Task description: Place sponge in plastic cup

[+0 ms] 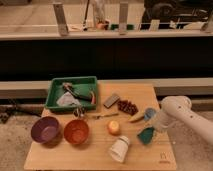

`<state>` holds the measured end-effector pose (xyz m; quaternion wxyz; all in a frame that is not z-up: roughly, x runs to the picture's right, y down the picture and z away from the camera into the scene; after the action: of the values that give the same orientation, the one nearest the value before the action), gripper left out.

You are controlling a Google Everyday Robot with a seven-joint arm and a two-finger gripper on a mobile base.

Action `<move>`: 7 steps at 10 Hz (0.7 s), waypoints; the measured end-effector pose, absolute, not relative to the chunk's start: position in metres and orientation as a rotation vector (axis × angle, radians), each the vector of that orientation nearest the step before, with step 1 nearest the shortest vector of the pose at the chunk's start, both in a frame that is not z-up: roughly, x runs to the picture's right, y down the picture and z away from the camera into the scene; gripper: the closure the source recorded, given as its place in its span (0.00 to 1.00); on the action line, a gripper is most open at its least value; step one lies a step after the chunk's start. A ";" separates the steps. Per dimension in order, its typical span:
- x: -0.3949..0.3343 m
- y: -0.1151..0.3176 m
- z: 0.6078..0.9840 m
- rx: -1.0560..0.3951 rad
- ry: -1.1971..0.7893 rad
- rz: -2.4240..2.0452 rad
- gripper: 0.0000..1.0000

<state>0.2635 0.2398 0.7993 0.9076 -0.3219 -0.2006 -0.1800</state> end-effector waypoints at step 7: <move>0.297 0.227 0.781 -0.648 -0.414 -0.213 0.63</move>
<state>0.2967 0.2267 0.7811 0.9216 -0.3154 -0.2014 -0.1036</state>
